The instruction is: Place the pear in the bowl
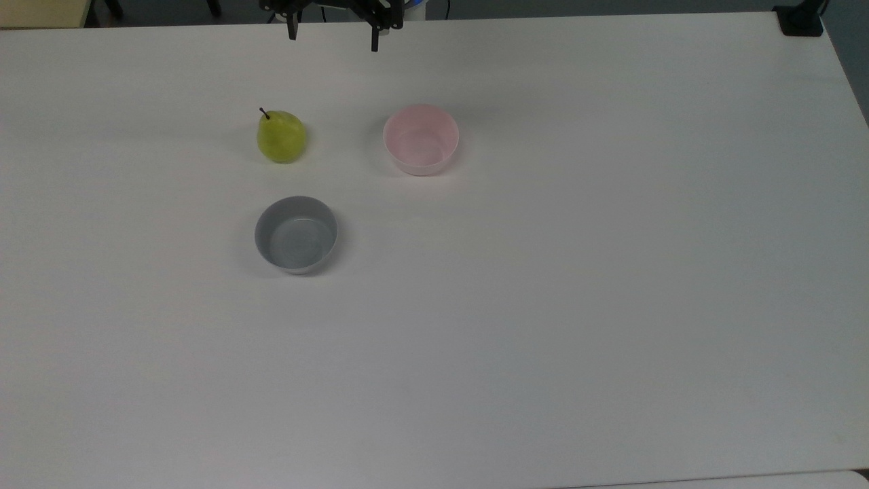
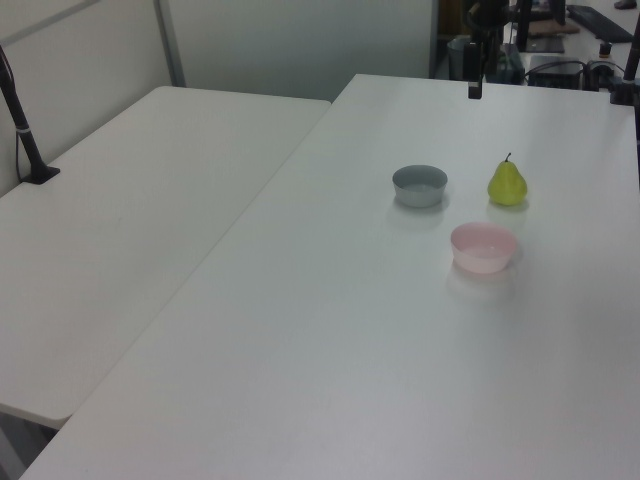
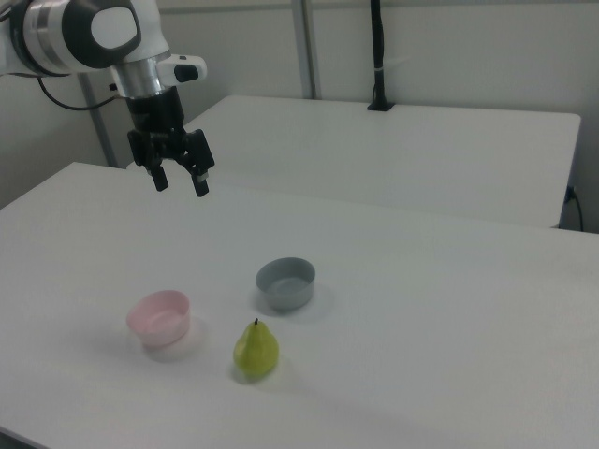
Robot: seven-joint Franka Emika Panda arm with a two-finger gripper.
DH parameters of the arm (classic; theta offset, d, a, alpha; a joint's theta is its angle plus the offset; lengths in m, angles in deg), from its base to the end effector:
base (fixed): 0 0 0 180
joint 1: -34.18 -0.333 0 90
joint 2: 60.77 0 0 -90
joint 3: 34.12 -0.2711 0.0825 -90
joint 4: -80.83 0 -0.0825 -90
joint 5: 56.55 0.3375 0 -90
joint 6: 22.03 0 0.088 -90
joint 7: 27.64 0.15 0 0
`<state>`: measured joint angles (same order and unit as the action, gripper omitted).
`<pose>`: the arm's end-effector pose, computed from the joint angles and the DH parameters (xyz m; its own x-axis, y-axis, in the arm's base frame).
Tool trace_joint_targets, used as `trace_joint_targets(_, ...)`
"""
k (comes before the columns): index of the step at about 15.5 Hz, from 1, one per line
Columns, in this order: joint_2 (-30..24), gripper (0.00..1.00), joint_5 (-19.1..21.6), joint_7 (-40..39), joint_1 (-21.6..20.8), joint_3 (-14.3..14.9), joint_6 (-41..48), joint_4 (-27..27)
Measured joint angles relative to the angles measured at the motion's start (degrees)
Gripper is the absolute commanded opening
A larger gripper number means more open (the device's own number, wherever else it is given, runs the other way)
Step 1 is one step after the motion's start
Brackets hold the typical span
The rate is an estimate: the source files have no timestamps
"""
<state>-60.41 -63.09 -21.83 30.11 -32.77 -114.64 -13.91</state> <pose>0.5094 0.0076 0.5030 0.9983 -0.0481 -0.0320 -0.0440 -0.9921 0.1174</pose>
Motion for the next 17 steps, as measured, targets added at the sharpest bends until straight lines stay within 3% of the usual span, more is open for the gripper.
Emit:
trace_joint_targets(10,0.0,1.0,0.0,-0.3,0.0,0.0,0.0,0.0)
trace_joint_targets(17,-0.7,1.0,0.0,-9.4,2.9,0.4,0.0,-0.6)
